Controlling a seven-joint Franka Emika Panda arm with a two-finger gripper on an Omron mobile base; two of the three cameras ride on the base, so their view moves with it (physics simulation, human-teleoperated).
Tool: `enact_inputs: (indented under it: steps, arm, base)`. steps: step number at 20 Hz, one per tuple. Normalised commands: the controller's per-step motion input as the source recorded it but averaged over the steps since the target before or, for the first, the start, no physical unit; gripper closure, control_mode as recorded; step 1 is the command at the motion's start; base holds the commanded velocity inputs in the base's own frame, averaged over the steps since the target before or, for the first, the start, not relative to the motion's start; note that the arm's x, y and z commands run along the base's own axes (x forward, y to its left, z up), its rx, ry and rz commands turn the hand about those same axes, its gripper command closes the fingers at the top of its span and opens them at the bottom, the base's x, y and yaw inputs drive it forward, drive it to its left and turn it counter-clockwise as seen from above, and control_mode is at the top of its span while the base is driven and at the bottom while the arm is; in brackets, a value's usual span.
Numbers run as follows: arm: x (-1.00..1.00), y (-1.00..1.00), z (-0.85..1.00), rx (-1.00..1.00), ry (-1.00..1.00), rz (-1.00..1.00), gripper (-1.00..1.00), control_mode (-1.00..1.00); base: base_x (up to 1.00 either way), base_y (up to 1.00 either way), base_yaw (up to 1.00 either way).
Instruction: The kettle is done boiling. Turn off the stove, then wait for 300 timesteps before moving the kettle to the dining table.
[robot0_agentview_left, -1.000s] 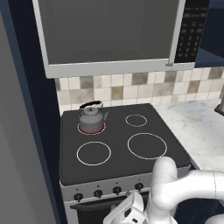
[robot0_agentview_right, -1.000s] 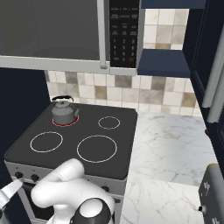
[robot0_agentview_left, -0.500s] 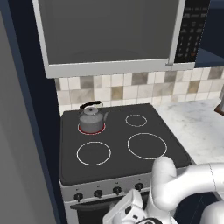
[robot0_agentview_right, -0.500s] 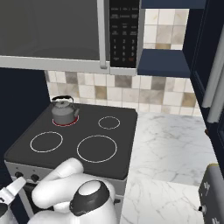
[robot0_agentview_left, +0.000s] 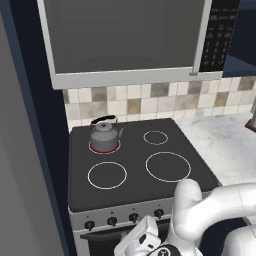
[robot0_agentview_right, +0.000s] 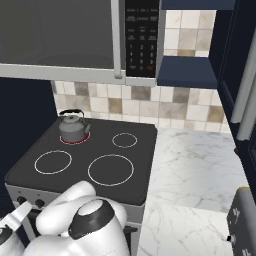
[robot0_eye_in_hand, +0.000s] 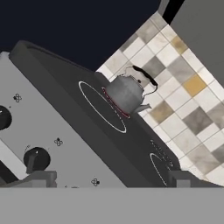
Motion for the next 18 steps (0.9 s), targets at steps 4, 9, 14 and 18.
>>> enact_inputs:
  steps: [4,9,14,18]
  arm:
    - [0.14,0.14,-0.18,0.0,0.0,0.0,-1.0,-1.0]
    - [0.15,0.05,-0.21,0.0,0.0,0.0,-1.0,-1.0]
    - [0.12,0.0,-0.2,0.0,-0.03,0.0,-1.0,-1.0]
    - [0.18,0.1,-0.16,0.0,-0.03,0.0,-1.0,-1.0]
  base:
    - [0.0,0.0,0.0]
    - [0.0,0.0,0.0]
    - [0.0,0.0,0.0]
    - [0.0,0.0,0.0]
